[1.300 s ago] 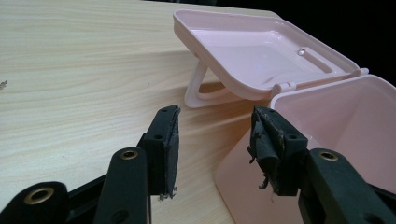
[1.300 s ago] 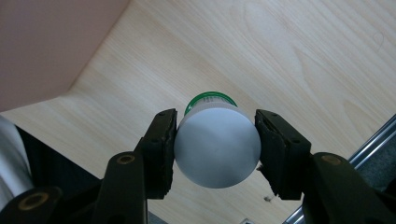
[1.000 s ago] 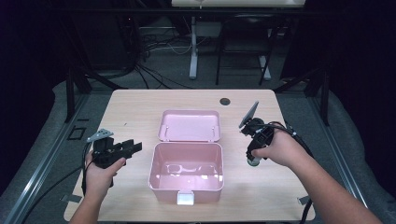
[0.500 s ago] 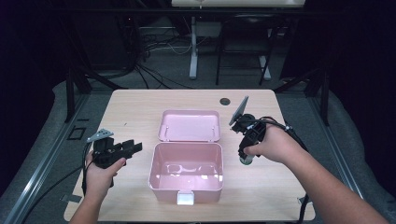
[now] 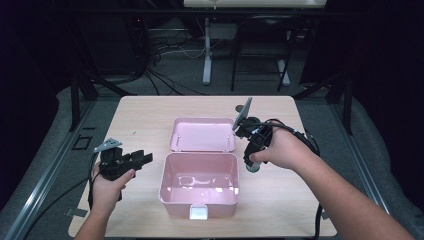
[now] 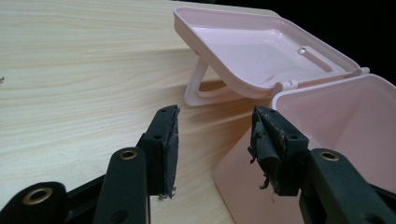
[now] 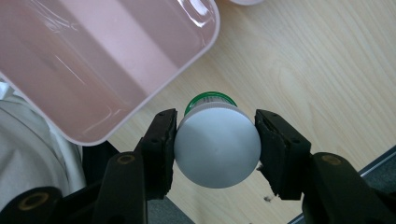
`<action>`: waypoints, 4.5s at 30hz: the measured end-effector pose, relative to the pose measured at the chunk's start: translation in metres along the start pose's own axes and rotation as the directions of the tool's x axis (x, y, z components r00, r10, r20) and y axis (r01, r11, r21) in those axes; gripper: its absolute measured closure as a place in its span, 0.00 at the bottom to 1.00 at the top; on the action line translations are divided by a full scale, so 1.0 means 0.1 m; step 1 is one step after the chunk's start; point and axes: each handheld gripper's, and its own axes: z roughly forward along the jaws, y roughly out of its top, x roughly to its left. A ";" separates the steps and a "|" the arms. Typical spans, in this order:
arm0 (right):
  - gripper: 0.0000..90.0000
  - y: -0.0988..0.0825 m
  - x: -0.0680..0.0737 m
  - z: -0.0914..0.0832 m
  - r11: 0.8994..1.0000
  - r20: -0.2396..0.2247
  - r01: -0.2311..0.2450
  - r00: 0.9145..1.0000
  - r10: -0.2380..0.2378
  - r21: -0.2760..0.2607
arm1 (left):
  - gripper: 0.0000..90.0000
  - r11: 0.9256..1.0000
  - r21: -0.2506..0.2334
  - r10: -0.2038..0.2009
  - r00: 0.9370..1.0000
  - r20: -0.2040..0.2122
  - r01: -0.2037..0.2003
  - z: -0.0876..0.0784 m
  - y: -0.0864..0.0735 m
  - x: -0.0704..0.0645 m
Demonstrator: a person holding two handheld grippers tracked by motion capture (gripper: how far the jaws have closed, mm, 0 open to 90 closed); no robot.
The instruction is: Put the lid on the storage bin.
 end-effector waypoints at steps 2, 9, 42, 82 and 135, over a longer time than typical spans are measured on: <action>0.56 0.03 0.03 -0.01 1.000 -0.004 0.011 1.000 -0.011 0.000 | 0.58 1.000 -0.001 0.000 1.000 0.000 0.000 0.00 0.00 0.00; 0.56 0.13 0.16 0.01 0.998 -0.017 0.056 0.998 -0.056 0.009 | 0.58 1.000 -0.003 -0.002 1.000 0.002 0.002 0.00 0.00 0.01; 0.56 0.35 0.59 0.28 0.954 -0.032 0.298 0.954 -0.297 0.017 | 0.57 1.000 0.003 -0.011 1.000 0.006 0.011 0.02 -0.01 0.02; 0.56 0.32 0.65 0.76 0.827 -0.048 0.562 0.827 -0.560 0.034 | 0.57 1.000 0.006 -0.016 1.000 0.004 0.016 0.02 -0.02 0.04; 0.56 0.33 0.71 1.26 0.798 -0.026 0.600 0.800 -0.599 0.061 | 0.57 1.000 0.012 -0.020 1.000 0.001 0.020 0.04 -0.04 0.06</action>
